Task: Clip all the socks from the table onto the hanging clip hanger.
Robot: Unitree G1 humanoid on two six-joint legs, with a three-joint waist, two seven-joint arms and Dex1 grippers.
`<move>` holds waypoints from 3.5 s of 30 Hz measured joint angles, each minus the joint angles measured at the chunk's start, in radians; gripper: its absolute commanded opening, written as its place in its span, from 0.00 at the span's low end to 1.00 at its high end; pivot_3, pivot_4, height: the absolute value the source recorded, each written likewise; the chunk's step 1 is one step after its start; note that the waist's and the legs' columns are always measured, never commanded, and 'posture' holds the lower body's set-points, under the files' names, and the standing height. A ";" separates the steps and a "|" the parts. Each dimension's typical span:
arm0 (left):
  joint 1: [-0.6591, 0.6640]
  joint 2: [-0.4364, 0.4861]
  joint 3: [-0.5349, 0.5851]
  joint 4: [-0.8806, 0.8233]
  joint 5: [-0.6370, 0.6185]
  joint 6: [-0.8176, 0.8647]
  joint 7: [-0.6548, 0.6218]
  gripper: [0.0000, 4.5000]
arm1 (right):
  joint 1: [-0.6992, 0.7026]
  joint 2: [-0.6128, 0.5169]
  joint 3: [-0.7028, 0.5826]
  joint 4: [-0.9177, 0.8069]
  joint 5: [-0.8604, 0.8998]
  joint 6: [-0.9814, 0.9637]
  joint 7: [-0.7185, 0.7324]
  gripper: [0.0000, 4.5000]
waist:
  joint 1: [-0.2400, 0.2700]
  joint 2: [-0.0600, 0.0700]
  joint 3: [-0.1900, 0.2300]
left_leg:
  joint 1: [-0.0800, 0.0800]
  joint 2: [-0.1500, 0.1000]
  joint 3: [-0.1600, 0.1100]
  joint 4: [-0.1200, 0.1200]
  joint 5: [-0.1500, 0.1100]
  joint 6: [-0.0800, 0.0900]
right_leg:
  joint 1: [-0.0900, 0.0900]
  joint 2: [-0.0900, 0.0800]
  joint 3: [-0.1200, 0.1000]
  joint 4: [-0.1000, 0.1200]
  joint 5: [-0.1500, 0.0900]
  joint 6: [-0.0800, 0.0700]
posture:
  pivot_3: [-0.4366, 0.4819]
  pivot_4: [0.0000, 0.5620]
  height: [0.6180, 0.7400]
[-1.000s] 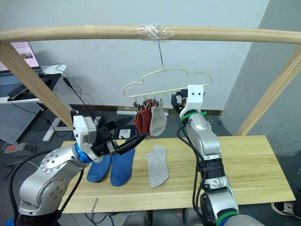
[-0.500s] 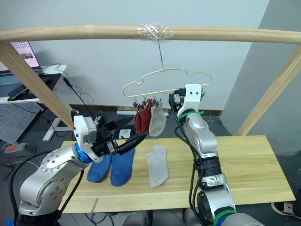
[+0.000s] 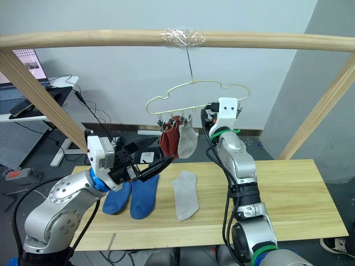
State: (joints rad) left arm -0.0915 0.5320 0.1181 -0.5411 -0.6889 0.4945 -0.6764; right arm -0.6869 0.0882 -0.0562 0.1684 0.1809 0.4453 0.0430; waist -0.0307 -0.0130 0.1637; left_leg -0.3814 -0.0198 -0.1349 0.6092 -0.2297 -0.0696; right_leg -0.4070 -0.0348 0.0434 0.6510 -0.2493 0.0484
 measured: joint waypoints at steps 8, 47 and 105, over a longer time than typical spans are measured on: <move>0.000 -0.004 -0.023 0.001 0.030 0.000 0.012 1.00 | -0.007 -0.011 -0.008 0.011 0.010 0.002 0.006 0.01 | 0.000 0.000 0.000 | 0.000 0.000 0.000 0.000 0.000 0.000 | 0.000 0.000 0.000 0.000 0.000 0.000 | 0.58 0.23 1.00; -0.157 -0.292 -0.441 1.049 0.722 -0.439 0.036 0.01 | 0.064 -0.174 -0.074 -0.238 0.156 0.338 0.071 0.00 | -0.004 0.002 -0.012 | 0.004 -0.002 0.000 0.005 0.000 0.001 | 0.003 -0.001 0.000 0.008 -0.003 0.005 | 0.44 0.24 1.00; -0.104 -0.232 -0.269 0.563 0.395 -0.191 -0.157 0.99 | 0.303 -0.359 -0.172 -0.734 0.585 0.777 0.066 1.00 | -0.064 0.003 -0.009 | 0.001 0.001 0.001 0.004 0.000 0.001 | 0.000 0.001 0.001 0.006 -0.004 0.007 | 0.39 0.23 1.00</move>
State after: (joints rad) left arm -0.1950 0.2996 -0.1508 0.0217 -0.2937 0.3035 -0.8329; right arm -0.3837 -0.2709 -0.2286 -0.5653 0.7658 1.2225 0.1091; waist -0.0947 -0.0096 0.1550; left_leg -0.3799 -0.0187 -0.1337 0.6127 -0.2294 -0.0688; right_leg -0.4067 -0.0337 0.0442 0.6573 -0.2537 0.0555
